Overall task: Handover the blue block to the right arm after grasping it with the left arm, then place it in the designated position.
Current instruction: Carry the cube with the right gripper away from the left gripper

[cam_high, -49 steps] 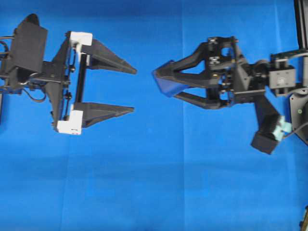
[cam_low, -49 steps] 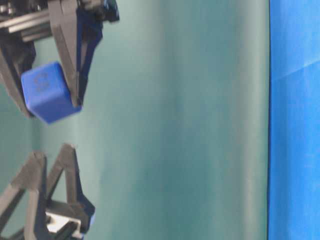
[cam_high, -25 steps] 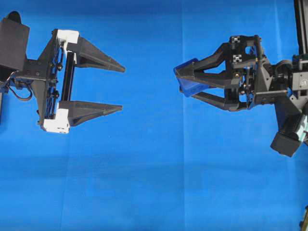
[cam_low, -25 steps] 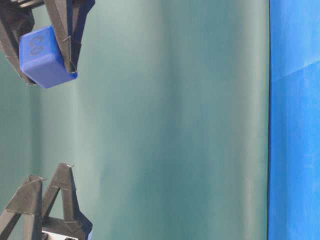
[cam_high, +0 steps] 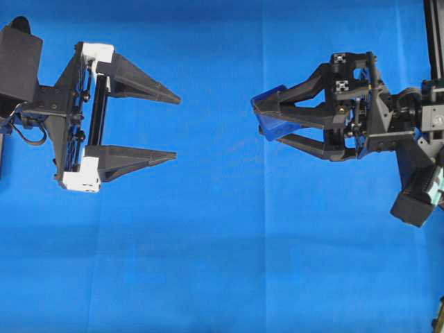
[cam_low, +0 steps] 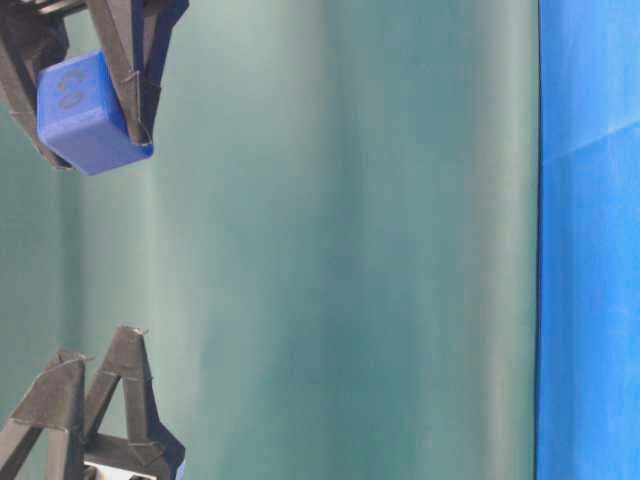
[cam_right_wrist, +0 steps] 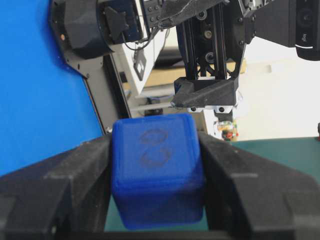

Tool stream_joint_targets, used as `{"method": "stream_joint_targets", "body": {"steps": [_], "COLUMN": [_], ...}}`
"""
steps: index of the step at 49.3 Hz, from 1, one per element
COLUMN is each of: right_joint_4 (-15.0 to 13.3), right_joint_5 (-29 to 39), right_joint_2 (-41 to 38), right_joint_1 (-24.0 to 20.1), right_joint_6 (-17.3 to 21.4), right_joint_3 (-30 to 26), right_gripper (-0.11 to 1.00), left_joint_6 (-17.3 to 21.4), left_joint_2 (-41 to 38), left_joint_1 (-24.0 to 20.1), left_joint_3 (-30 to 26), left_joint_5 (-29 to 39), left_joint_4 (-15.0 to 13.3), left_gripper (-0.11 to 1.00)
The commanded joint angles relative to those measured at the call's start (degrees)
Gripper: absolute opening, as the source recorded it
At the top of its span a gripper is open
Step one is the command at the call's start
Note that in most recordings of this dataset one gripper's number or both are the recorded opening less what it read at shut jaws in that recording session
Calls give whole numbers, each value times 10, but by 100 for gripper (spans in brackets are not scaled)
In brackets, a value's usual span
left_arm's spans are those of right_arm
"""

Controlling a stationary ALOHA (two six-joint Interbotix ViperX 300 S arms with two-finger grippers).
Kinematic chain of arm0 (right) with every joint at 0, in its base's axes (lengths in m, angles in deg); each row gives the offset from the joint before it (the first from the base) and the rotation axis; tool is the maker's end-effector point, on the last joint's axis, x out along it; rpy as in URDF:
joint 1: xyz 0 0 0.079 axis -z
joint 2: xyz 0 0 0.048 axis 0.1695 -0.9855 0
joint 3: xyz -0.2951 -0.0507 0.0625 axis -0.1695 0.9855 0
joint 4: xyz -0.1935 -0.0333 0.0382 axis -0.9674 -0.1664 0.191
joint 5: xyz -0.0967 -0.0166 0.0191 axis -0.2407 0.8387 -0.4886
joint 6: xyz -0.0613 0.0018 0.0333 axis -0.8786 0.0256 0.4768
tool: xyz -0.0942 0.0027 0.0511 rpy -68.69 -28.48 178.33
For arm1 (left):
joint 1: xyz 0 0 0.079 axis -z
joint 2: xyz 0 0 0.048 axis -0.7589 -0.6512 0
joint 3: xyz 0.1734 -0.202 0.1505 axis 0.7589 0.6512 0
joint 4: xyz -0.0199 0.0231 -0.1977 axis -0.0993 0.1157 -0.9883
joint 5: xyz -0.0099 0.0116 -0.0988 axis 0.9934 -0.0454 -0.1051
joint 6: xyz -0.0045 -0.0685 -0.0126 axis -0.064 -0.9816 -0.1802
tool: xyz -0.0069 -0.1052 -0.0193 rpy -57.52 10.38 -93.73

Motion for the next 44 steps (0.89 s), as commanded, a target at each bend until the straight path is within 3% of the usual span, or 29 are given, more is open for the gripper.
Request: {"method": "stream_joint_targets", "body": {"steps": [1, 8, 15, 23, 31, 44], "right_joint_4": [3, 18, 49, 84, 114, 122], "right_joint_5": [-4, -2, -1, -1, 10, 32], "right_joint_2": [8, 11, 16, 19, 22, 27], "right_joint_1": [-3, -6, -8, -13, -14, -14], "right_joint_6": [3, 22, 78, 180, 307, 480], "right_joint_3": [-6, -7, -6, -7, -8, -12], "right_gripper": [42, 42, 42, 42, 42, 42], "left_joint_6": [1, 2, 2, 4, 6, 7], "left_joint_2": [4, 4, 4, 4, 4, 4], "left_joint_1": [-1, -1, -1, -1, -1, -1], "left_joint_3": [-9, -9, -10, -9, -9, -10], "left_joint_5": [-3, -3, -3, -2, -2, -2], "left_joint_4": [1, 1, 1, 1, 1, 1], "left_gripper": [93, 93, 93, 93, 93, 93]}}
